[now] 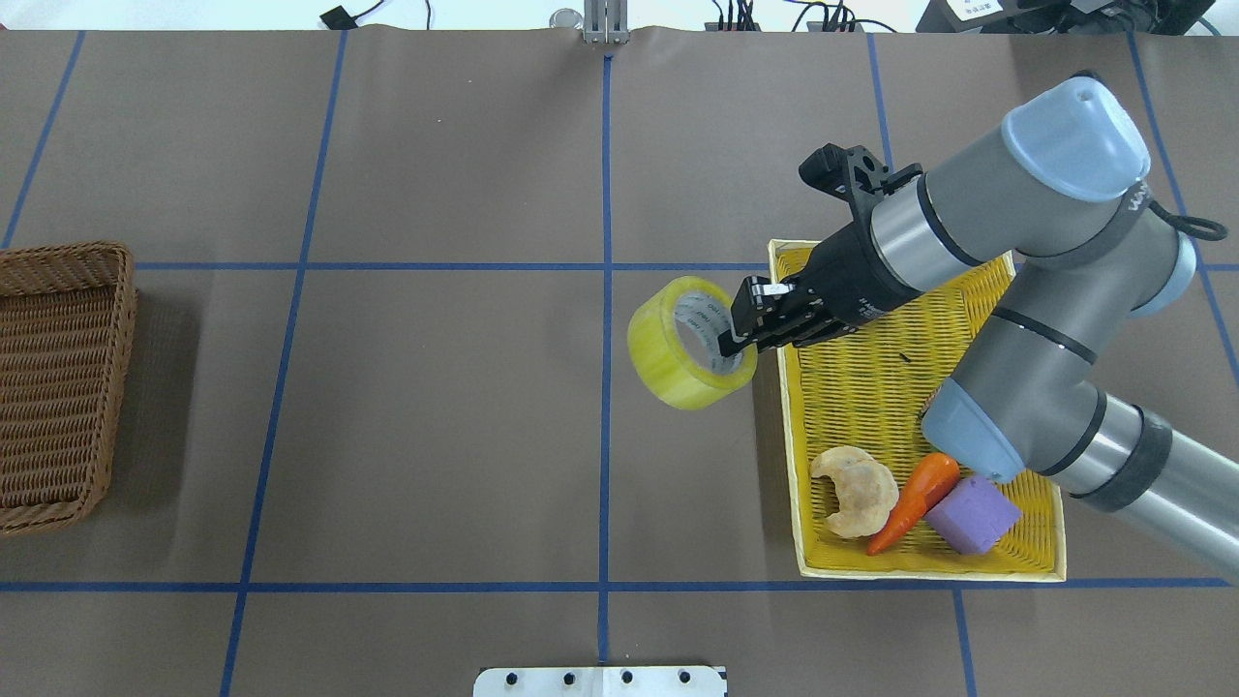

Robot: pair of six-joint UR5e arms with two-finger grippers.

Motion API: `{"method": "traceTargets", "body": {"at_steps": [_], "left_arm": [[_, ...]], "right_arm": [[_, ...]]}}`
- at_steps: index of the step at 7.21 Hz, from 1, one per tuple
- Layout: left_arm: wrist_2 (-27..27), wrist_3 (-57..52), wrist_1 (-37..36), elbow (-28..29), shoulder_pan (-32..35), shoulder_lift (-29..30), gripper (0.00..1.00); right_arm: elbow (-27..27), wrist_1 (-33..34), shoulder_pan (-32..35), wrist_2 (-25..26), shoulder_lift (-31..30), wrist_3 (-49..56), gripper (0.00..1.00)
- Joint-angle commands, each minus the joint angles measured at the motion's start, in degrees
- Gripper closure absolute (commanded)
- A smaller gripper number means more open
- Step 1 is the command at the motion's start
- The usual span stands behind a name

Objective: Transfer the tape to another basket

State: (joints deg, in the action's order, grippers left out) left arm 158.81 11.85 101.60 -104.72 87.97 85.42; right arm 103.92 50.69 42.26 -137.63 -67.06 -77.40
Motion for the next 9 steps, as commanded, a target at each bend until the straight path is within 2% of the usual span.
{"method": "traceTargets", "body": {"at_steps": [1, 2, 3, 4, 6, 7, 8, 9], "left_arm": [[4.73, 7.28, 0.0, 0.04, -0.08, 1.05, 0.02], [7.45, 7.65, 0.0, 0.04, -0.08, 1.23, 0.02], [10.87, 7.66, -0.08, 0.21, -0.08, 1.24, 0.02], [11.6, 7.66, -0.61, 0.3, -0.25, 2.8, 0.02], [13.19, 7.57, 0.78, 0.57, -1.74, 4.83, 0.02], [11.19, 7.31, 6.28, 1.18, -3.23, 5.27, 0.02], [3.68, 7.65, 15.47, 0.92, -5.85, 5.97, 0.02], [-2.57, 8.7, 20.95, 0.92, -8.75, 5.89, 0.02]], "right_arm": [[-0.2, -15.29, -2.45, 1.65, 0.26, -14.12, 1.0], [-0.29, -19.36, -3.75, 4.7, 0.43, -17.75, 1.0], [-0.29, -22.7, -6.03, 10.04, 1.13, -22.57, 1.0], [-0.29, -26.13, -8.05, 15.32, 1.14, -25.93, 1.0], [-0.55, -26.6, -10.44, 19.66, 2.36, -26.58, 1.0], [-0.56, -26.6, -10.8, 20.11, 2.46, -26.58, 1.0], [-0.56, -26.69, -10.8, 20.2, 2.72, -26.58, 1.0], [-0.56, -26.69, -10.8, 20.2, 3.07, -26.58, 1.0]]}}
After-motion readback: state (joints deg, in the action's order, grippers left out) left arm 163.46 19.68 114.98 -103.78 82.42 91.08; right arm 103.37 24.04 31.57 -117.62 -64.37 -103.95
